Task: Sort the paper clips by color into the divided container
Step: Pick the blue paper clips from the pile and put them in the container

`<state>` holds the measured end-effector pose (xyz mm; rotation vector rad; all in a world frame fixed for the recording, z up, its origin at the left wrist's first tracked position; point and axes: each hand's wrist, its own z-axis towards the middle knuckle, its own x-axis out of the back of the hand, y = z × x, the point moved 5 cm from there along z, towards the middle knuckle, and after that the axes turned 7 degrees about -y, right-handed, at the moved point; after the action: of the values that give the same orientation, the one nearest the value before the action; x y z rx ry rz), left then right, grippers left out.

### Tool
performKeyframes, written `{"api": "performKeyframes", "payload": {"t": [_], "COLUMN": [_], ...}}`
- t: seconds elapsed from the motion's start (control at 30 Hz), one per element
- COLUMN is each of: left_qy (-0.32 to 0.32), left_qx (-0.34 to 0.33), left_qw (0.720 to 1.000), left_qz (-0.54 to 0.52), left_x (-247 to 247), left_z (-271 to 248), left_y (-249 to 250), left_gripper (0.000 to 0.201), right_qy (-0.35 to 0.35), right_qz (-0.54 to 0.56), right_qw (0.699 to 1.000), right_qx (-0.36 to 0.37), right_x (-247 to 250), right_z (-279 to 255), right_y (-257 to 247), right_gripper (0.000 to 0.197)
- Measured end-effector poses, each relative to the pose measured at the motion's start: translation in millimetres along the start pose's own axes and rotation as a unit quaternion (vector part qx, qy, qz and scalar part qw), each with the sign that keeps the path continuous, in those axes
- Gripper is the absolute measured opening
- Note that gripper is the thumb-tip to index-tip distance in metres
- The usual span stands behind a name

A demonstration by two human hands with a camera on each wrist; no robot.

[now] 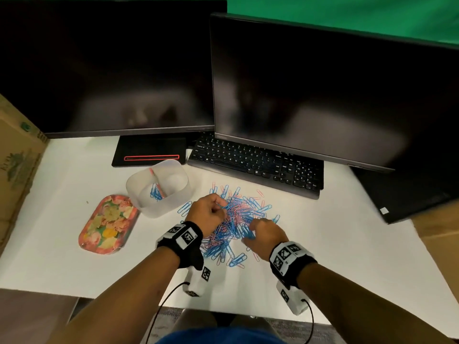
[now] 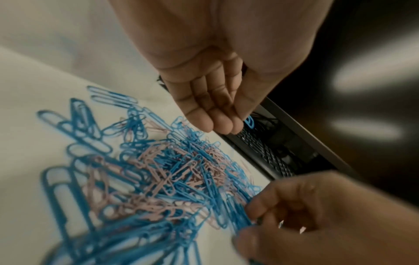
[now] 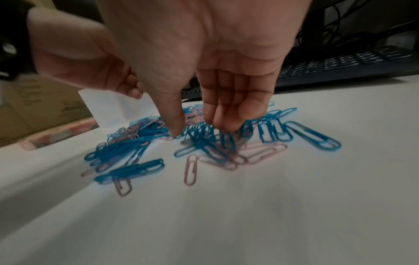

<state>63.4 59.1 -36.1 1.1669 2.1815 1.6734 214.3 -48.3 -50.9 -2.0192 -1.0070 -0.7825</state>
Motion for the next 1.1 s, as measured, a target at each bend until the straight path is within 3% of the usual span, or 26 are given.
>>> {"api": "performKeyframes", "payload": {"t": [0.23,0.37,0.53,0.63,0.73,0.83,0.97,1.1], "left_qy": [0.034,0.032,0.029,0.042,0.044,0.025,-0.035,-0.014], "left_qx": [0.054,0.06,0.051,0.066,0.105,0.147,0.15,0.151], "left_qw": [0.984,0.938,0.904,0.886,0.872,0.882,0.882,0.864], "left_qz": [-0.164,-0.339,-0.424,-0.457,-0.476,-0.447,-0.446,-0.481], "left_x": [-2.9,-4.3,-5.7,-6.8,-11.5,-22.3,-42.2,-43.6], "left_z": [-8.5,-9.7,-9.0,-6.1,-4.9,-4.5,-6.4,-5.7], "left_y": [-2.5,4.5,14.9,16.4,12.3,7.6,15.8,18.3], "left_gripper": [0.02,0.023,0.025,0.024,0.018,0.014,0.03,0.03], "right_qy": [0.017,0.028,0.06,0.08,0.044,0.008,-0.017,-0.012], "right_qz": [0.013,0.069,0.156,0.259,0.376,0.423,0.413,0.379], "right_qw": [1.0,0.997,0.986,0.963,0.925,0.906,0.907,0.92], "right_qx": [-0.007,-0.017,-0.025,-0.007,0.015,0.031,0.083,0.101], "right_x": [-3.0,6.9,23.9,35.5,42.6,48.5,54.4,57.1], "right_z": [9.5,8.6,5.5,3.9,4.2,2.8,1.4,1.8], "right_y": [-3.2,1.0,8.5,11.0,7.8,-2.9,-26.5,-38.3], "right_gripper": [0.02,0.015,0.019,0.011,0.009,0.008,0.005,0.017]}}
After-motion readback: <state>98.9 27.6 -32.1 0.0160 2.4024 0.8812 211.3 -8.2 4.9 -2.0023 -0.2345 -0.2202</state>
